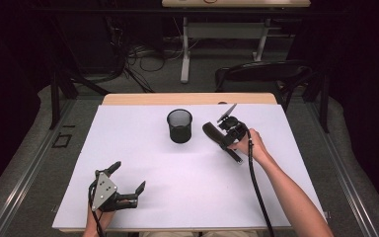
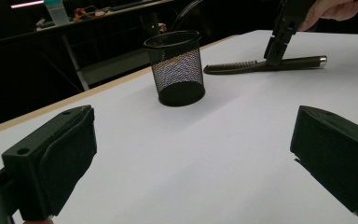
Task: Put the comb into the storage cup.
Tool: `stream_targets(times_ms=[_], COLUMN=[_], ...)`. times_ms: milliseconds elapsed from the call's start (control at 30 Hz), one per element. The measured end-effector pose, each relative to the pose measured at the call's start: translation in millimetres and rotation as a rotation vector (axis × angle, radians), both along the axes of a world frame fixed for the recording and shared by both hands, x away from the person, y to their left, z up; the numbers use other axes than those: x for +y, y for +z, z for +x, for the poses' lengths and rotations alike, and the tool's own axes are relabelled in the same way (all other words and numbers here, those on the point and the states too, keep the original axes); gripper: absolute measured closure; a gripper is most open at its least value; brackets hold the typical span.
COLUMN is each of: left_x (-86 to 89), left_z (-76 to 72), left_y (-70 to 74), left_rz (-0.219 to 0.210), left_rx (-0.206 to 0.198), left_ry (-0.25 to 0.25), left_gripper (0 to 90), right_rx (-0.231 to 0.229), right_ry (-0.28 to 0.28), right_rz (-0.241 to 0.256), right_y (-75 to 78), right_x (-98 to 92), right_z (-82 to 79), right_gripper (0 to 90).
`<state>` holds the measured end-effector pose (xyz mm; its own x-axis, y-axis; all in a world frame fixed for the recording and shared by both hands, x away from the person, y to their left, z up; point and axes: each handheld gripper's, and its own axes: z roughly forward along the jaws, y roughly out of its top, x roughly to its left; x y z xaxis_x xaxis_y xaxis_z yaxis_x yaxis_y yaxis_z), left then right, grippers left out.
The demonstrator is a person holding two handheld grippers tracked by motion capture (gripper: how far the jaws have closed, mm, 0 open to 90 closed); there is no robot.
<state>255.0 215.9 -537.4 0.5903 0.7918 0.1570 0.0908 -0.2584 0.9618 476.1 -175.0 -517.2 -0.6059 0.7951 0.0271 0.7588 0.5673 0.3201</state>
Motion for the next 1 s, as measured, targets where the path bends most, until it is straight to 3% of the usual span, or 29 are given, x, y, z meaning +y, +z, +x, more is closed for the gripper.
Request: stream_targets(times_ms=[267, 333, 400, 500, 533, 600, 633, 667, 733, 800, 833, 867, 900, 1000], left_x=[0.4, 0.6, 0.6, 0.6, 0.5, 0.6, 0.6, 0.5, 0.5, 0.4, 0.4, 0.4, 0.4, 0.5], left_z=[0.3, 0.4, 0.5, 0.6, 0.6, 0.6, 0.5, 0.5, 0.5, 0.5, 0.5, 0.5, 0.5, 0.6], left_y=[-0.2, -0.3, -0.4, -0.4, -0.5, -0.4, -0.4, -0.4, -0.5, -0.5, -0.5, -0.5, -0.5, -0.5], left_rz=[0.002, 0.004, 0.005, 0.004, 0.004, 0.005, 0.006, 0.006, 0.005, 0.004, 0.004, 0.004, 0.004, 0.003], left_rx=[0.003, 0.005, 0.006, 0.007, 0.007, 0.007, 0.007, 0.007, 0.007, 0.007, 0.006, 0.006, 0.007, 0.006], left_ry=[0.0, 0.001, 0.0, 0.001, 0.001, 0.0, 0.0, 0.001, 0.001, 0.0, 0.001, 0.0, 0.0, 0.001], left_gripper=[0.2, 0.2, 0.2, 0.2, 0.2, 0.2, 0.2, 0.2, 0.2, 0.2, 0.2, 0.2, 0.2, 0.2], right_rx=[0.015, 0.021, 0.022, 0.054, 0.023, 0.031, 0.03, 0.021, 0.006, 0.024, 0.004, 0.061, 0.08, 0.039], right_ry=[-0.043, -0.031, -0.049, -0.054, -0.069, -0.073, -0.106, -0.09, -0.109, -0.095, -0.105, -0.108, -0.08, -0.093], right_rz=[0.007, -0.008, 0.018, -0.018, 0.026, 0.009, 0.031, 0.031, 0.065, 0.039, 0.076, 0.012, -0.027, 0.048], right_y=[-6.0, -6.5, -9.1, -9.2, -12.6, -10.9, -11.9, -12.3, -14.3, -12.2, -14.6, -8.6, -5.7, -10.6], right_x=[2.3, 1.0, 1.1, 0.8, 0.7, -0.2, 0.3, -1.2, -1.5, -3.4, -3.8, -4.4, -5.9, -8.0], right_z=[2.4, 4.0, 3.6, 4.0, 3.3, 3.3, 1.7, 2.5, 1.4, 2.4, 2.1, 2.3, 3.8, 2.8], right_gripper=[62.6, 63.3, 64.9, 67.0, 67.9, 69.6, 70.4, 71.3, 71.6, 71.9, 72.0, 72.1, 72.2, 72.3])
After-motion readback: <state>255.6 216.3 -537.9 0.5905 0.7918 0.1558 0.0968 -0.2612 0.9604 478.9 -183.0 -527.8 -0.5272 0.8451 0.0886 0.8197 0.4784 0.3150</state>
